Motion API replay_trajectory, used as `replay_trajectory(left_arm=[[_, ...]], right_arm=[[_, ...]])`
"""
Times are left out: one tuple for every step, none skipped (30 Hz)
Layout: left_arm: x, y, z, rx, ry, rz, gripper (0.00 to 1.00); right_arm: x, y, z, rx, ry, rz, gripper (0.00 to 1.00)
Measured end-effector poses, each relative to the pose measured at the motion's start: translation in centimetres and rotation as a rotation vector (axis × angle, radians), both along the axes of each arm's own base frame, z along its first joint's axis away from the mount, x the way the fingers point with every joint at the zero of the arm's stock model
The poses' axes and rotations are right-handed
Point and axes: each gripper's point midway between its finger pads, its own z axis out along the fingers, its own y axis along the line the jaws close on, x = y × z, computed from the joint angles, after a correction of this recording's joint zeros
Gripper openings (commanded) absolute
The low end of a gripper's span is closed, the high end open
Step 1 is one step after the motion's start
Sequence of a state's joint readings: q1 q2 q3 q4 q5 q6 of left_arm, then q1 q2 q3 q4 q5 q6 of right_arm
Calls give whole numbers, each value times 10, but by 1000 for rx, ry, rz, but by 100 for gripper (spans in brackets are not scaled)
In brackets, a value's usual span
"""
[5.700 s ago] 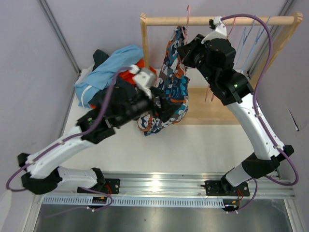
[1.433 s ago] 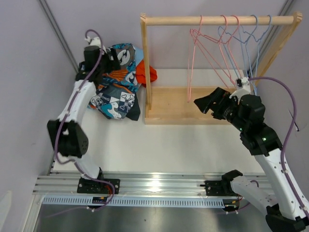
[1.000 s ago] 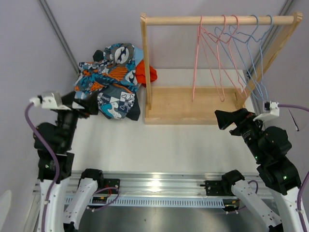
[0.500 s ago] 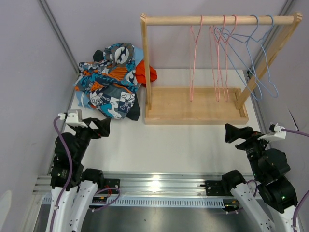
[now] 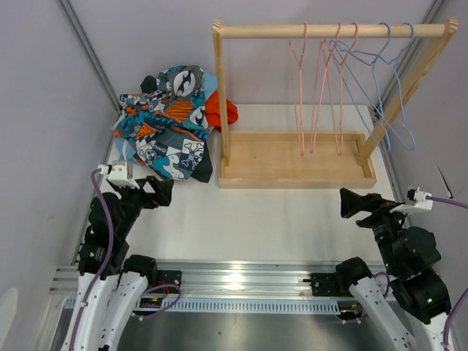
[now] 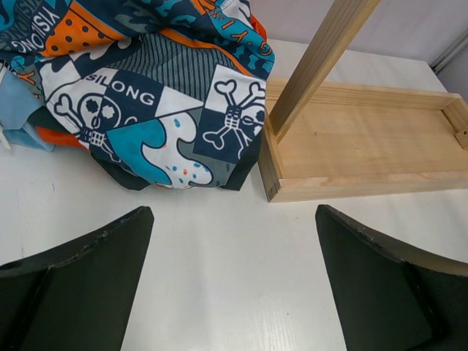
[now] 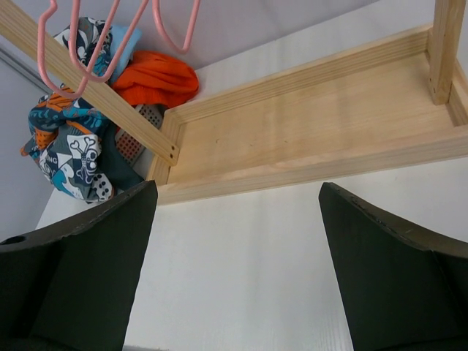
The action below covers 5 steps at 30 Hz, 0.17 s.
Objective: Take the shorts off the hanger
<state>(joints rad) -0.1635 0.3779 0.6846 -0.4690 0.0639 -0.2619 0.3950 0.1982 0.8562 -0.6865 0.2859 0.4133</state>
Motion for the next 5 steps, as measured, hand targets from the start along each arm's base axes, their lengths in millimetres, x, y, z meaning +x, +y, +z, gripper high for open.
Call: replay_trajectory(left_arm=[[1,0,-2,1,8,0,99],[1,0,-3,3,15,1,99],[1,0,-5,4,23,3,99],[2,1,-6,5,27,6,99],[2,1,-7,6,30,9,99]], right_arm=[[-1,0,1,2,-4,2,99],[-2,0,1,3,-8,3,100],[-3,0,2,5,-12,5,99],[-3,0,2,6,-14,6,99],[-4,0,3,4,-18,10,99]])
